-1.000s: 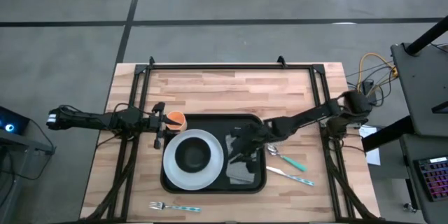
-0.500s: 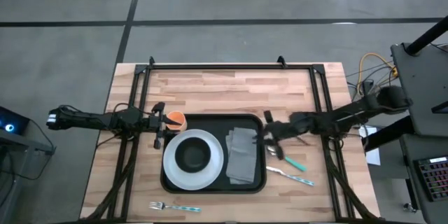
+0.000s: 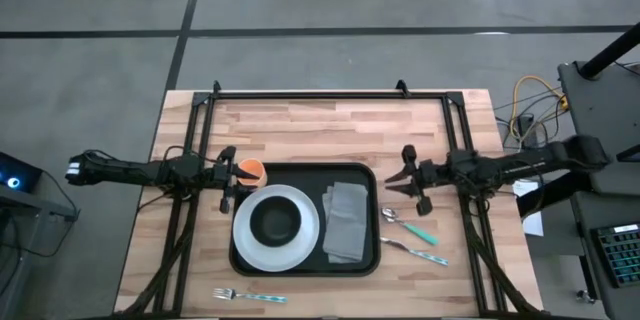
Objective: Set up tray
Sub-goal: Put the fork on the table napkin
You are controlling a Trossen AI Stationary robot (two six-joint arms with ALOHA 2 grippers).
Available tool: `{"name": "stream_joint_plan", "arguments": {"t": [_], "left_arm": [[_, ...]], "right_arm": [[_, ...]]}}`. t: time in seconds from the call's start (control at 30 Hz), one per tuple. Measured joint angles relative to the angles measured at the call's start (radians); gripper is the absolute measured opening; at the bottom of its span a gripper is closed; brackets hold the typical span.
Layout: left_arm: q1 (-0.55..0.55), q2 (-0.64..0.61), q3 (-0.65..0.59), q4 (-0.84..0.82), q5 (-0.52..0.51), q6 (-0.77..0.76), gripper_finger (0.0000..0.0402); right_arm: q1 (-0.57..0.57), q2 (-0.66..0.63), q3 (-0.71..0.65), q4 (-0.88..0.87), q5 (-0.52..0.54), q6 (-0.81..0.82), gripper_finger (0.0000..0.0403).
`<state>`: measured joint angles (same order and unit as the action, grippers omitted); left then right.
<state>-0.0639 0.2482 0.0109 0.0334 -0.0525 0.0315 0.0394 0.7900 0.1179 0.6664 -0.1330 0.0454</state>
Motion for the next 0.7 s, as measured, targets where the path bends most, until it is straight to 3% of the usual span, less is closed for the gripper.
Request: {"name": "stream_joint_plan", "arguments": {"t": [0.07,0.23,0.7], "left_arm": [[0.000,0.000,0.000,0.000,0.000,0.000,0.0093],[0.000,0.000,0.000,0.000,0.000,0.000,0.0093],[0.000,0.000,-0.001,0.000,0.000,-0.016,0.0093]], "right_arm": [[-0.038,-0.034,-0.024,-0.002,-0.020,0.010,0.0068],[-0.112,-0.130,-0.057,0.002,-0.205,0.043,0.0068],[-0.130,-0.372,-0.089,-0.167,-0.204,0.098,0.0068]]}}
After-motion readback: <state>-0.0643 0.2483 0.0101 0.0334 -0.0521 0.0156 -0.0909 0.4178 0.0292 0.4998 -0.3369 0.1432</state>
